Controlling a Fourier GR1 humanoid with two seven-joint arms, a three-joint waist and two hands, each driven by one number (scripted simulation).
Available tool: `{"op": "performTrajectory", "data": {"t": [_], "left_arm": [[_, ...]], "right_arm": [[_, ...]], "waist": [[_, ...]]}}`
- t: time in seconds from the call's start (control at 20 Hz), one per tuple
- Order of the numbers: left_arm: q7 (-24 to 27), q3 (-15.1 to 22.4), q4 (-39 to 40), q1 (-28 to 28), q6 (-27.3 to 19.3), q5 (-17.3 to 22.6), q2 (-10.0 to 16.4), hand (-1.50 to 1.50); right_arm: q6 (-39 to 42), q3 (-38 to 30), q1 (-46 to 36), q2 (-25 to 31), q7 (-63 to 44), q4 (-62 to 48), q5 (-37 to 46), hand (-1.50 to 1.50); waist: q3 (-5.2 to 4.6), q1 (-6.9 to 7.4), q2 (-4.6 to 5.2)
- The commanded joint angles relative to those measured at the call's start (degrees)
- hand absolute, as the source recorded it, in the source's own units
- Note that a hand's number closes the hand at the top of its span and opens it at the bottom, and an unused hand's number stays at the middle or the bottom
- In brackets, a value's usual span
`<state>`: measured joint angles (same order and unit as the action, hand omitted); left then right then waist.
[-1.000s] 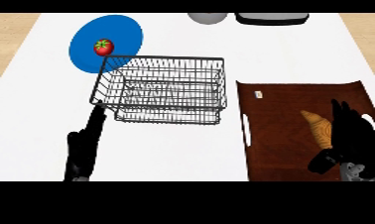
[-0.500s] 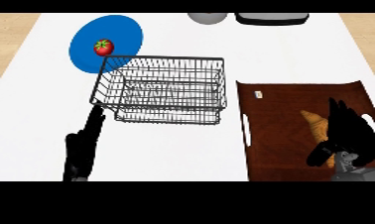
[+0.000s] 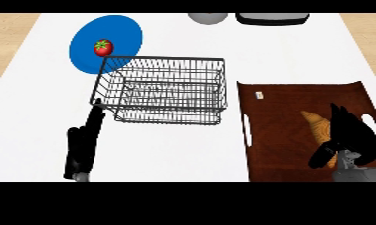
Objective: Pick the croissant from the tray and place it in the tiered basket
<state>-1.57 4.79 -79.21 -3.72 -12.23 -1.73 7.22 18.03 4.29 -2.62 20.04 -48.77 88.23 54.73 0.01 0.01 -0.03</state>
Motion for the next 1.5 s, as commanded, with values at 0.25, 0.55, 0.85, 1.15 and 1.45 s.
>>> {"op": "performTrajectory", "data": {"t": [0.25,0.55,0.85,1.15,1.45], "left_arm": [[-1.6,-0.7,-2.8,-1.4,0.9,-0.9,-1.4,0.0],[-5.2,-0.5,-5.1,-0.7,1.8,-1.5,-1.2,0.0],[-0.5,-0.7,-3.4,-2.6,1.8,-2.1,-1.1,0.0],[-1.1,-0.3,-2.7,-1.3,0.8,-2.4,-2.3,0.0],[2.4,-1.4,-2.4,-5.1,2.9,-1.1,-1.0,0.0]], "right_arm": [[-3.1,-5.0,-1.6,-0.1,7.4,-8.3,1.7,1.5],[-4.3,-2.9,2.6,-1.3,11.6,-4.5,2.6,1.5],[-7.4,3.0,0.4,0.2,18.9,-7.8,7.6,1.5],[-1.3,22.1,1.2,-6.9,28.5,1.7,8.3,1.5],[-3.7,22.0,9.9,-6.7,26.8,17.7,6.3,1.5]], "waist": [[0.0,0.13,0.03],[-0.01,-0.07,-0.03],[-0.02,0.04,-0.08],[-0.09,0.49,-0.35],[-0.04,-0.55,-0.2]]}}
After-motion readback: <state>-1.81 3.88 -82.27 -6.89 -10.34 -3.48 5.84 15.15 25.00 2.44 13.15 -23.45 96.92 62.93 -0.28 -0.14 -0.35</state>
